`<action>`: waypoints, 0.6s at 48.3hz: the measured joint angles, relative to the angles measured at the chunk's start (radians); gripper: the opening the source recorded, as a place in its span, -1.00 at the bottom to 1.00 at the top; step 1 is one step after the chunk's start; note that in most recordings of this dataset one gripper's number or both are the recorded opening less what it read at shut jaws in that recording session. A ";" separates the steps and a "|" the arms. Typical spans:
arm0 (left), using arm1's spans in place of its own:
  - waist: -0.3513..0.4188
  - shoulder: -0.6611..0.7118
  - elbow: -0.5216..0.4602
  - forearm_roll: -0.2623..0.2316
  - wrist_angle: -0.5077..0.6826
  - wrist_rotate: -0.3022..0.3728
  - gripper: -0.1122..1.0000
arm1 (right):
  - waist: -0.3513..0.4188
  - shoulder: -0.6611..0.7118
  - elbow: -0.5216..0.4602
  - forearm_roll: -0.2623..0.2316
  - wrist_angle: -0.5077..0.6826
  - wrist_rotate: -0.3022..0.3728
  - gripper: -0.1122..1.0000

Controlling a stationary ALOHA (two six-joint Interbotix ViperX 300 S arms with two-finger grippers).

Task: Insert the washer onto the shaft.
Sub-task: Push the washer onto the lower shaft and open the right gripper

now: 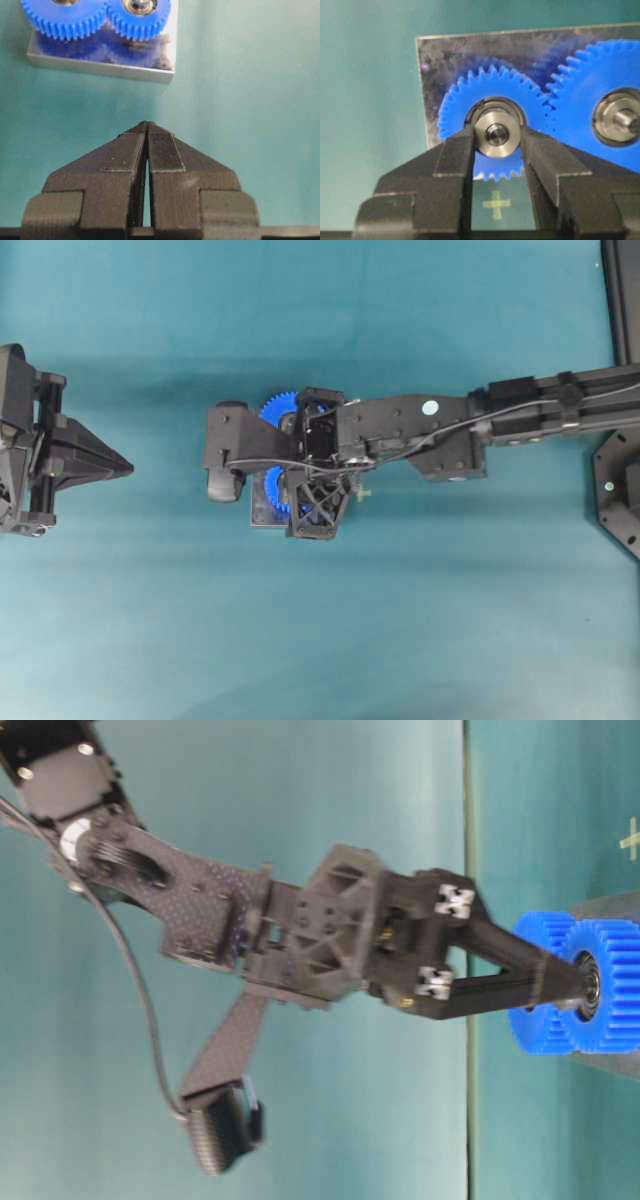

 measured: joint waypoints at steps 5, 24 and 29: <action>0.002 -0.002 0.000 0.000 0.000 0.000 -0.81 | 0.000 0.002 0.000 0.000 0.002 0.002 -0.26; 0.002 0.000 0.000 0.000 0.000 0.000 -0.81 | -0.002 0.002 0.000 0.003 0.003 0.002 0.33; 0.000 0.000 0.000 0.000 0.000 0.000 -0.81 | -0.003 0.002 0.000 0.003 0.006 0.002 0.81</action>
